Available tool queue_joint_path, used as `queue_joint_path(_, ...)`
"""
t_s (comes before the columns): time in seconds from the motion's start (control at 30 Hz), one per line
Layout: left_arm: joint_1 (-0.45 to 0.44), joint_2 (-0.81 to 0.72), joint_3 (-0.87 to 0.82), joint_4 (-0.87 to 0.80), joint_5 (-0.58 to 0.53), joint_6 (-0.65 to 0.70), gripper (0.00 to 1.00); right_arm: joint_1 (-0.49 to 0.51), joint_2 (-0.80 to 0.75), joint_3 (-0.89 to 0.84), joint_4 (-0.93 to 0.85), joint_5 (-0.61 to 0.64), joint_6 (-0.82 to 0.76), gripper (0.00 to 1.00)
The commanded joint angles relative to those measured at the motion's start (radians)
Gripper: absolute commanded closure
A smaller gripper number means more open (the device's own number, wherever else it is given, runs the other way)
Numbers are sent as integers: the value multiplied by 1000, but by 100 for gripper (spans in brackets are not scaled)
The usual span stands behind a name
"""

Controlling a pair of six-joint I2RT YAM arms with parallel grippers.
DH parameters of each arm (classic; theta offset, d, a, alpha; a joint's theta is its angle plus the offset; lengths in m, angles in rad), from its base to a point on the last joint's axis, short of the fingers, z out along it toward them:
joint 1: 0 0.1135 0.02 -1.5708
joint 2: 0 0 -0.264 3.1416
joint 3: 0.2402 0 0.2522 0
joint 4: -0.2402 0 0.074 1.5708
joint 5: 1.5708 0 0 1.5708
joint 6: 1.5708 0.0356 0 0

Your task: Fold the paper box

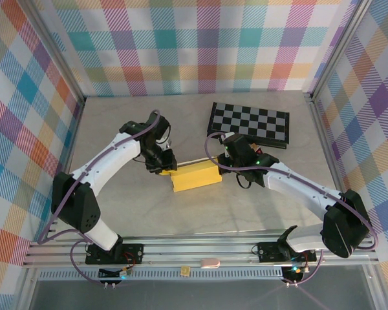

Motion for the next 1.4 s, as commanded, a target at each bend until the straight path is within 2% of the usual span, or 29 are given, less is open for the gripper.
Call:
queue_joint_path(0.0, -16, -36, -14, 47, 72, -45, 77, 17, 39, -17, -112, -48, 11, 100)
queue_joint_path(0.27, -18, -35, -32, 55, 88, -55, 78, 19, 40, -17, -108, -48, 9, 100)
queue_joint_path(0.5, -19, -35, -53, 7, 29, -2, 86, 19, 37, -18, -111, -47, 10, 100)
queue_joint_path(0.7, -31, -53, -64, -15, -18, 14, 88, 19, 42, -15, -111, -46, 10, 100)
queue_joint_path(0.73, -32, -56, -60, -20, -16, 14, 86, 19, 43, -14, -111, -47, 9, 100)
queue_joint_path(0.83, -37, -77, -44, -17, -17, -1, 75, 21, 43, -14, -110, -46, 8, 100)
queue_joint_path(1.0, -36, -112, -10, 2, 9, -41, 67, 21, 43, -14, -109, -45, 8, 100)
queue_joint_path(1.23, -35, -109, 17, -34, 6, -31, 64, 20, 45, -14, -111, -43, 8, 100)
queue_joint_path(1.37, -35, -91, 56, -69, -47, 9, 70, 21, 45, -14, -109, -45, 7, 100)
